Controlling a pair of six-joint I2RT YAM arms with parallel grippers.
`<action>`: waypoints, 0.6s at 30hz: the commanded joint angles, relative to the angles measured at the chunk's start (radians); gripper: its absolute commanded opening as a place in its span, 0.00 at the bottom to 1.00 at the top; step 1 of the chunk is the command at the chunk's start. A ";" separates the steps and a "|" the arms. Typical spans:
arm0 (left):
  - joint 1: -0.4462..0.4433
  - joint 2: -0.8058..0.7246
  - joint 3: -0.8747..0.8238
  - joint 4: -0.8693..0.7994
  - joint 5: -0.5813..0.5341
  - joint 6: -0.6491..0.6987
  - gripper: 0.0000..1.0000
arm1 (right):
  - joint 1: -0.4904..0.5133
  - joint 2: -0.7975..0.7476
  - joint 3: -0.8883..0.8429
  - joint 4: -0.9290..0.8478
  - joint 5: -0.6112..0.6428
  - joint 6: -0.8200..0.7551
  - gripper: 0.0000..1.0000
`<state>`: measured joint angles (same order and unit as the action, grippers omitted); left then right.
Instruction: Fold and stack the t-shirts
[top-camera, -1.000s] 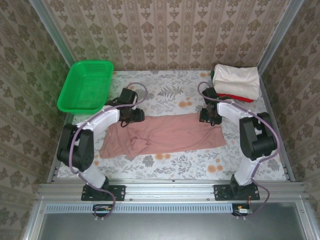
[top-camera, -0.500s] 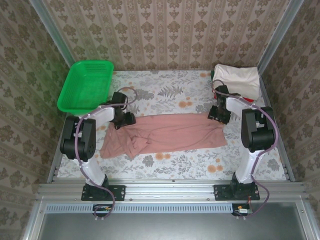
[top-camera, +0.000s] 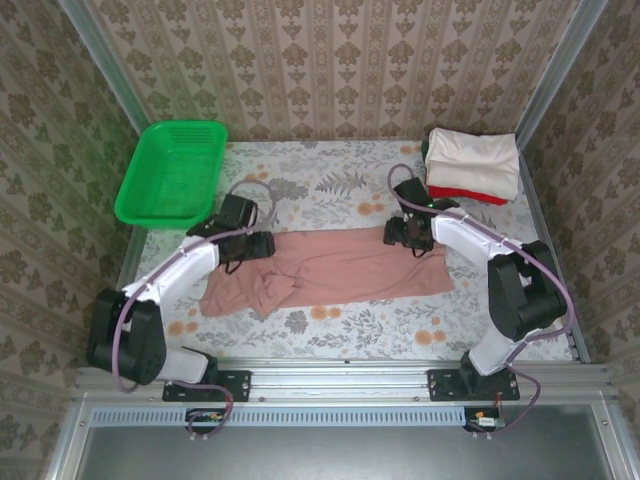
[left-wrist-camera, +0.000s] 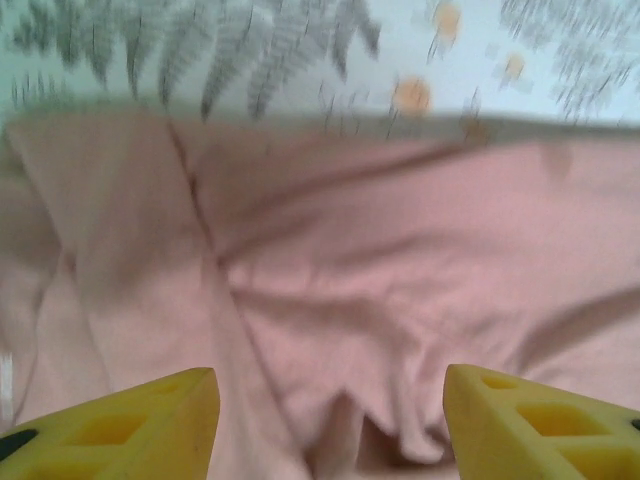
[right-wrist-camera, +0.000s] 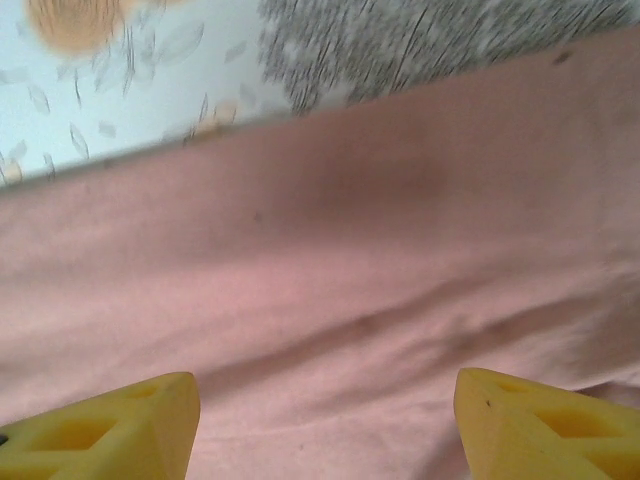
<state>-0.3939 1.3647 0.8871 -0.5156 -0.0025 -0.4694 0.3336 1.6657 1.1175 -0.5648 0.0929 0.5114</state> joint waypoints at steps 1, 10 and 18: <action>0.019 -0.036 -0.108 -0.071 -0.053 -0.075 0.59 | 0.007 0.049 -0.021 0.024 -0.003 0.037 0.70; 0.023 -0.010 -0.183 -0.024 -0.001 -0.083 0.51 | 0.008 0.139 0.004 0.024 0.019 0.032 0.71; 0.062 -0.086 -0.152 -0.095 -0.022 -0.043 0.05 | 0.005 0.173 0.025 0.008 0.045 0.028 0.71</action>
<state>-0.3523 1.3254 0.7124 -0.5575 -0.0120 -0.5297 0.3435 1.8114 1.1152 -0.5461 0.1017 0.5293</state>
